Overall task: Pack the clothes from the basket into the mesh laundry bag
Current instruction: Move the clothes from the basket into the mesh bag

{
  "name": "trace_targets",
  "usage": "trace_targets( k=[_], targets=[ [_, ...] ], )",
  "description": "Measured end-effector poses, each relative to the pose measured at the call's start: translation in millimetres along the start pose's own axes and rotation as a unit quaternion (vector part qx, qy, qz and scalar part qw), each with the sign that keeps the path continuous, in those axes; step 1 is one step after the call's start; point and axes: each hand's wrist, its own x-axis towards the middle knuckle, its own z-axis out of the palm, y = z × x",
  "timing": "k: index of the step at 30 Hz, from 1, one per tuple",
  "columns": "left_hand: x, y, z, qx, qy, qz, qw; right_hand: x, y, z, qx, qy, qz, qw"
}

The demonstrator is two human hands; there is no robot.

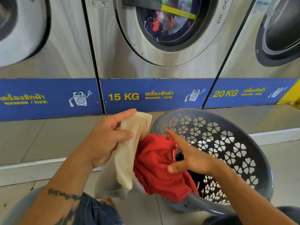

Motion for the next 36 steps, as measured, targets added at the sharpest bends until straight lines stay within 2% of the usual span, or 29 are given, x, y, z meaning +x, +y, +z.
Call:
trace_targets(
  k=[1, 3, 9, 11, 13, 15, 17, 19, 21, 23, 26, 28, 30, 31, 33, 34, 35, 36],
  targets=[
    [0, -2, 2, 0.007, -0.006, -0.001, 1.000, -3, 10, 4, 0.058, -0.060, 0.023, 0.996],
    [2, -5, 5, 0.021, -0.010, -0.002, 1.000, -3, 27, 19, 0.120, -0.081, 0.038, 0.989],
    [5, -13, 7, 0.055, 0.005, -0.021, 0.998, 4, 29, 26, 0.151, 0.020, 0.017, 0.988],
    [4, -16, 10, 0.065, 0.007, -0.029, 0.997, 3, 21, 25, 0.100, 0.051, -0.010, 0.994],
    [1, -17, 12, 0.072, 0.006, -0.031, 0.997, 3, 8, 27, 0.003, 0.103, -0.039, 0.994],
    [-2, -16, 13, 0.073, 0.001, -0.027, 0.997, 4, -10, 30, -0.051, 0.175, -0.060, 0.981],
    [-4, -13, 14, 0.062, -0.008, -0.015, 0.998, 5, -34, 39, -0.026, 0.242, -0.096, 0.965],
    [-4, -7, 11, 0.032, -0.013, 0.001, 0.999, 6, -52, 52, 0.000, 0.264, -0.150, 0.953],
    [-5, 1, 6, -0.012, -0.025, 0.015, 0.999, 11, -55, 67, -0.089, 0.235, -0.208, 0.945],
    [-8, 8, 0, -0.045, -0.048, 0.030, 0.997, 21, -46, 84, -0.255, 0.147, -0.256, 0.921],
    [-8, 7, -10, -0.056, -0.039, 0.029, 0.997, 37, -36, 92, -0.415, 0.028, -0.222, 0.882],
    [-8, 5, -18, -0.059, -0.018, 0.026, 0.998, 36, -45, 86, -0.385, 0.000, -0.211, 0.899],
    [-9, 6, -24, -0.068, -0.001, 0.025, 0.997, 24, -56, 71, -0.268, 0.025, -0.232, 0.935],
    [-9, 6, -26, -0.074, 0.007, 0.025, 0.997, 16, -60, 63, -0.210, 0.075, -0.245, 0.944],
    [-8, 5, -25, -0.081, 0.014, 0.022, 0.996, 7, -51, 41, -0.155, 0.205, -0.255, 0.932],
    [-7, 4, -24, -0.079, 0.017, 0.018, 0.997, 7, -41, 30, -0.154, 0.238, -0.225, 0.932],
    [-6, 3, -21, -0.074, 0.019, 0.013, 0.997, 9, -29, 21, -0.128, 0.220, -0.156, 0.954],
    [-5, 1, -17, -0.068, 0.018, 0.007, 0.997, 12, -18, 16, -0.053, 0.159, -0.071, 0.983]
  ],
)
